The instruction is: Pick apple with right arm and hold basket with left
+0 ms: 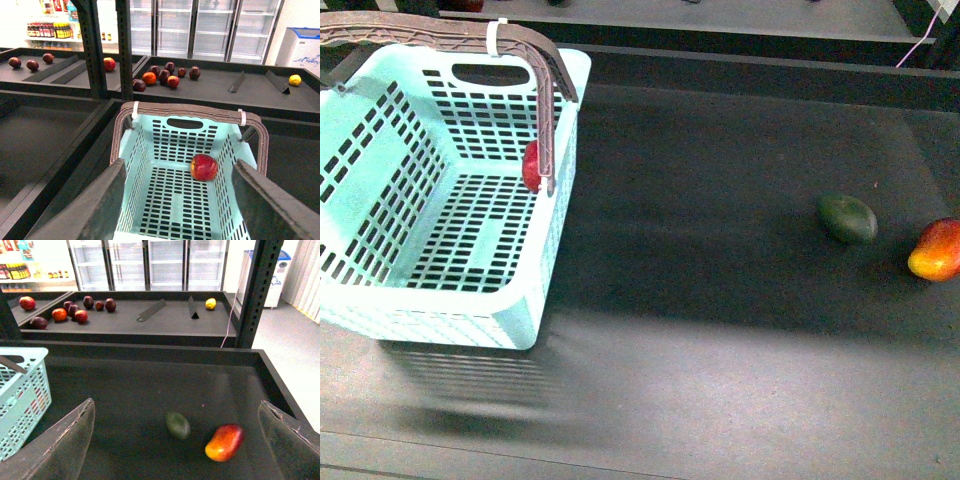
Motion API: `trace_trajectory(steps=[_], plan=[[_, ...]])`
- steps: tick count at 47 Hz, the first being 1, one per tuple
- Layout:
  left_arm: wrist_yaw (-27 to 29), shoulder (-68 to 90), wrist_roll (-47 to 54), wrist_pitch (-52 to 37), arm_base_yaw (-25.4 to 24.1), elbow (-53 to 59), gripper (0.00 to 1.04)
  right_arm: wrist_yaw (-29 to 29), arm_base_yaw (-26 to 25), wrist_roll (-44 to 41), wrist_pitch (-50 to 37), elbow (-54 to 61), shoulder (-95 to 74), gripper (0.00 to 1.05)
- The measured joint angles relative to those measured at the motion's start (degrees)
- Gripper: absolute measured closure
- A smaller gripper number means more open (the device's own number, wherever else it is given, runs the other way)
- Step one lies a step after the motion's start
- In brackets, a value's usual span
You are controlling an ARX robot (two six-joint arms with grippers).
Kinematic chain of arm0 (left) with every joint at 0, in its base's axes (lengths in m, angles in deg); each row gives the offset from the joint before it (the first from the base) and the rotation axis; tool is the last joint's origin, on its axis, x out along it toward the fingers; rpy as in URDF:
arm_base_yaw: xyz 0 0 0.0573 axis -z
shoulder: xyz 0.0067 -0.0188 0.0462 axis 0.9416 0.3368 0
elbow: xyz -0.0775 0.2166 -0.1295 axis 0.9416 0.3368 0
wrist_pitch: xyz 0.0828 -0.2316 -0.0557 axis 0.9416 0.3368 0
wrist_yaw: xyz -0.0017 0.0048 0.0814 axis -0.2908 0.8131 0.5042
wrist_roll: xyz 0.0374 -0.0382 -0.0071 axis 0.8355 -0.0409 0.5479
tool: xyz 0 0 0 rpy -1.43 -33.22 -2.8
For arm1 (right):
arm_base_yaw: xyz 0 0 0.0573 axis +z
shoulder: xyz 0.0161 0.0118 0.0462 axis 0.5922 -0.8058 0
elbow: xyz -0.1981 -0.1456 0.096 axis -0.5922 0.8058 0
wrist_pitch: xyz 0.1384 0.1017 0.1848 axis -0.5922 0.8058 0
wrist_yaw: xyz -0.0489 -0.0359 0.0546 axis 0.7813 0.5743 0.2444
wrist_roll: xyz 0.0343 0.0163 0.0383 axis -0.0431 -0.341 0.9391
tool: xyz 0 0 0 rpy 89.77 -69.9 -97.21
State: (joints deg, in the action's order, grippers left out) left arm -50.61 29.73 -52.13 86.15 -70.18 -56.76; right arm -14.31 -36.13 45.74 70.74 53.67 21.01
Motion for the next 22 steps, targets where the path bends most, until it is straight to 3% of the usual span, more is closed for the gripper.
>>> trace_trajectory(steps=[6, 22], plan=[[0.0, 0.0, 0.0, 0.0, 0.0, 0.0, 0.06, 0.0, 0.0, 0.0, 0.0, 0.0, 0.0, 0.09], [0.0, 0.0, 0.1, 0.0, 0.0, 0.0, 0.07, 0.0, 0.0, 0.0, 0.0, 0.0, 0.0, 0.09]])
